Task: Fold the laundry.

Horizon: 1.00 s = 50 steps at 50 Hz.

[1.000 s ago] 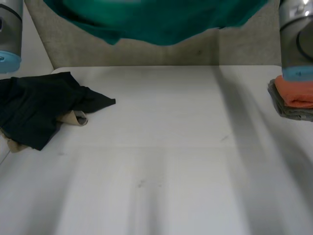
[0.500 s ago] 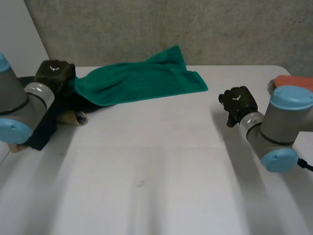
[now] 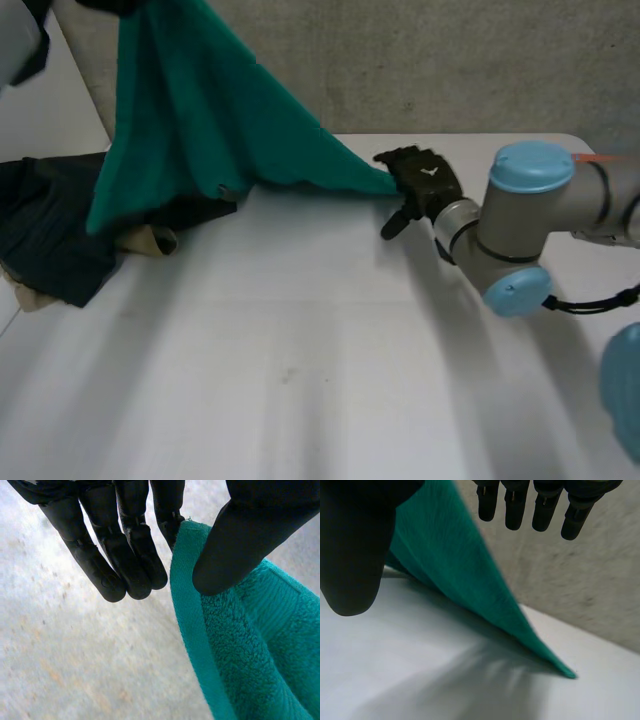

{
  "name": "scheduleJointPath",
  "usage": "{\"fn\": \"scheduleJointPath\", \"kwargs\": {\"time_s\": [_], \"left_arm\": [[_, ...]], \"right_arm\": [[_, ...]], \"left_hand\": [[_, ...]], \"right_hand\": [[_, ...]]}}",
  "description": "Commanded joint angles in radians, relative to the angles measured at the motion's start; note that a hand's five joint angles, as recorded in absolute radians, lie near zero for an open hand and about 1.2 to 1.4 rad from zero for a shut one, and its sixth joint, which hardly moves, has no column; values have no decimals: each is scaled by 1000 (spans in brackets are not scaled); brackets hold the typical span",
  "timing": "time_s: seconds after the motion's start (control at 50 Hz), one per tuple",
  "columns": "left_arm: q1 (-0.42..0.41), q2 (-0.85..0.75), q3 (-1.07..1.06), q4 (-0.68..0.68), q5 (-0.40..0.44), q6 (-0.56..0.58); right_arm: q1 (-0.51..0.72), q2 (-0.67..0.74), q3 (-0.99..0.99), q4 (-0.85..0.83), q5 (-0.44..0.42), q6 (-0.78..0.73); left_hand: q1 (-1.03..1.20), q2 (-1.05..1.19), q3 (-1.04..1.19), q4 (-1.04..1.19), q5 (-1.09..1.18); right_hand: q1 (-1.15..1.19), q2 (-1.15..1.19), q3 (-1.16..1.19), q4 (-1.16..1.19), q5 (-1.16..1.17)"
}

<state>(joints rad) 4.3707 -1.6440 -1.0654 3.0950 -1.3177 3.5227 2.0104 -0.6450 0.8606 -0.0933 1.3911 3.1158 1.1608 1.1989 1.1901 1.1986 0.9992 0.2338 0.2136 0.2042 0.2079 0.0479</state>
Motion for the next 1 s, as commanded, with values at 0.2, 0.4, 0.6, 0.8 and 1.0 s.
{"fn": "scheduleJointPath", "kwargs": {"time_s": [0.2,0.4,0.6,0.8,1.0], "left_arm": [[-39,118,97,-88,-5,-42],[-34,135,124,-92,-17,-82],[33,139,110,-102,-32,-97],[234,113,38,-208,2,-108],[299,-137,-33,-318,20,-79]], "right_arm": [[44,235,-270,72,55,69],[53,185,-187,191,-95,167],[-85,-22,18,173,43,86],[-323,-566,216,233,-66,-408],[-360,-662,155,435,-112,-556]], "left_hand": [[235,197,206,198,223],[235,197,206,198,223],[235,197,206,198,223],[235,197,206,198,223],[235,197,206,198,223]], "right_hand": [[160,180,189,186,171],[378,398,408,404,390],[1162,1183,1192,1188,1174],[1162,1183,1192,1188,1174],[1162,1183,1192,1188,1174]]}}
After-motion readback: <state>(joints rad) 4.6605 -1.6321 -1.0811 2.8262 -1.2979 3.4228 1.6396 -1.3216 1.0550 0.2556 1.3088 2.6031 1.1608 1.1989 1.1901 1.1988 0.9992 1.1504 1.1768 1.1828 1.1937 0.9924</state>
